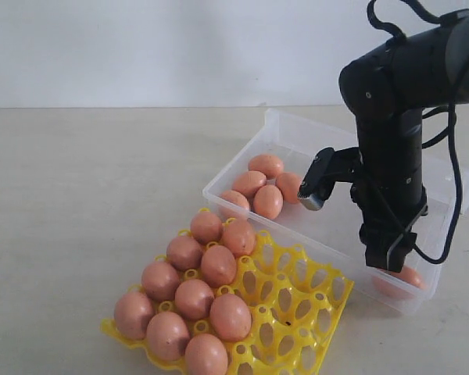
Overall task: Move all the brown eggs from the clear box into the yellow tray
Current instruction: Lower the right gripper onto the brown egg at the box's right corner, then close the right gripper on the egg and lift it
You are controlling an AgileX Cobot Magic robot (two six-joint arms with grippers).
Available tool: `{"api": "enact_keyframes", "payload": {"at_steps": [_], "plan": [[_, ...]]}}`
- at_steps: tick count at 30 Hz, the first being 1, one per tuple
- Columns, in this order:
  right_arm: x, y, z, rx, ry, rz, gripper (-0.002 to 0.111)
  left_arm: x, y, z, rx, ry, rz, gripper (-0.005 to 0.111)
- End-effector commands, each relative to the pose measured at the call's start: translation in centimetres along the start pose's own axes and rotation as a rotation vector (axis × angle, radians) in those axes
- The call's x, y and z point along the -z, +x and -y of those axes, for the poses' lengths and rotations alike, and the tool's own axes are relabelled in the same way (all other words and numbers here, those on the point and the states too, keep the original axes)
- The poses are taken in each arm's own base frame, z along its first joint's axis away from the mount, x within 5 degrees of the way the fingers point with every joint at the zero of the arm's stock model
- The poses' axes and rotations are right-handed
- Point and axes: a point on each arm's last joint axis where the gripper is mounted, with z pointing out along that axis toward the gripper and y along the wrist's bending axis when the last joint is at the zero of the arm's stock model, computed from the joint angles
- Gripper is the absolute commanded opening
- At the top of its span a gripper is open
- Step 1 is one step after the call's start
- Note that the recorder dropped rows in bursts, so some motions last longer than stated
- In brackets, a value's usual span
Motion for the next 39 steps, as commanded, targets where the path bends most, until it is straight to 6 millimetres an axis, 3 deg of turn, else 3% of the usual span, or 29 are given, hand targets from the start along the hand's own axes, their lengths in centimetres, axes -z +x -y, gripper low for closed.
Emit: {"api": "enact_keyframes", "payload": {"at_steps": [1, 12, 20, 34, 37, 39], "plan": [[0.0, -0.1, -0.1, 0.056, -0.022, 0.027, 0.049, 0.0, 0.1, 0.0, -0.003, 0.004, 0.001, 0.004], [0.0, 0.0, -0.1, 0.058, -0.026, 0.024, 0.049, 0.0, 0.1, 0.0, -0.003, 0.004, 0.003, 0.004], [-3.0, -0.2, -0.5, 0.080, -0.074, -0.058, 0.049, 0.0, 0.1, 0.0, -0.003, 0.004, 0.003, 0.004], [-5.6, -1.2, -0.2, 0.107, -0.054, -0.065, 0.048, 0.0, 0.1, 0.0, -0.003, 0.004, 0.003, 0.004], [-5.6, -1.4, -0.1, 0.108, -0.039, -0.045, 0.032, 0.0, 0.1, 0.0, -0.003, 0.004, 0.003, 0.004], [-5.7, -1.5, 0.1, 0.113, -0.019, -0.029, 0.012, 0.0, 0.1, 0.0, -0.003, 0.004, 0.003, 0.004]]}}
